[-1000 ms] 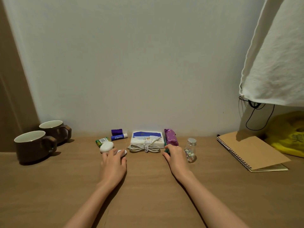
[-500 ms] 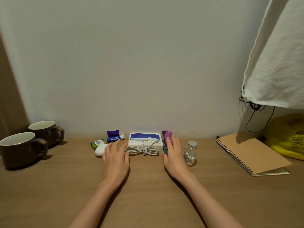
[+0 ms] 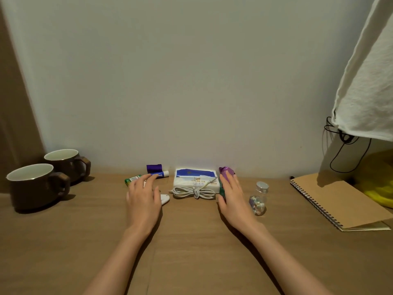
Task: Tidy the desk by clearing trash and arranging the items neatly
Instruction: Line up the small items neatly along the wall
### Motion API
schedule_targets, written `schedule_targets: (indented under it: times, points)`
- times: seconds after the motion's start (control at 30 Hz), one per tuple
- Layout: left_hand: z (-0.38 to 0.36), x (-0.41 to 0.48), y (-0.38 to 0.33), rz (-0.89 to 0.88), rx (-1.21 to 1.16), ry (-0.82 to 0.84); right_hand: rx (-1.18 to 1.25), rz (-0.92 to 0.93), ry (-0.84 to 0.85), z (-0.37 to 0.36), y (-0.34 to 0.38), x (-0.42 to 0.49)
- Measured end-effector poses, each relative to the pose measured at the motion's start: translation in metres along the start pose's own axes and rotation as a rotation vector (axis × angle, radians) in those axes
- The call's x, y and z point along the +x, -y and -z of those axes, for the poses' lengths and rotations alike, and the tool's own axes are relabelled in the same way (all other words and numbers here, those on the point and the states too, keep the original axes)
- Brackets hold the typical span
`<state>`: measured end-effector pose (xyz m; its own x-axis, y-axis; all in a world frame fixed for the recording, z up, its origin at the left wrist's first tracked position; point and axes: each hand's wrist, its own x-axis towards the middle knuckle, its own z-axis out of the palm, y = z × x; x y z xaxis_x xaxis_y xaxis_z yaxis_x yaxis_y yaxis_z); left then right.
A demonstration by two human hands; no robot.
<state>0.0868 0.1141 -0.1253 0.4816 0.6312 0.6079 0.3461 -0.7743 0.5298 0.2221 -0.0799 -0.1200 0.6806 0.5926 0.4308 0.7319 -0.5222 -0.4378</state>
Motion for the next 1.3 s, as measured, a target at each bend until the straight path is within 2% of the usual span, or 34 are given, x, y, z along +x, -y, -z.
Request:
schedule_targets:
  times: [0.13, 0.33, 0.5, 0.8, 1.0, 1.3]
  points:
    - [0.010, 0.006, 0.020, 0.167, -0.004, 0.028, -0.029, 0.172, -0.058, 0.004, 0.041, 0.013]
    - [0.011, 0.011, 0.032, 0.243, -0.121, 0.112, -0.070, 0.290, 0.066, -0.028, 0.098, 0.066]
    - [0.009, 0.017, 0.043, 0.256, -0.161, 0.116, -0.218, 0.285, 0.198, -0.063, 0.117, 0.102]
    - [0.003, 0.024, 0.049, 0.242, -0.260, 0.110, -0.257, 0.325, 0.291, -0.097, 0.126, 0.136]
    - [0.001, 0.025, 0.046, 0.224, -0.395, 0.133, -0.199, 0.268, 0.226, -0.102, 0.117, 0.138]
    - [-0.003, 0.029, 0.043, 0.245, -0.466, 0.199, -0.136, 0.144, 0.103, -0.110, 0.105, 0.139]
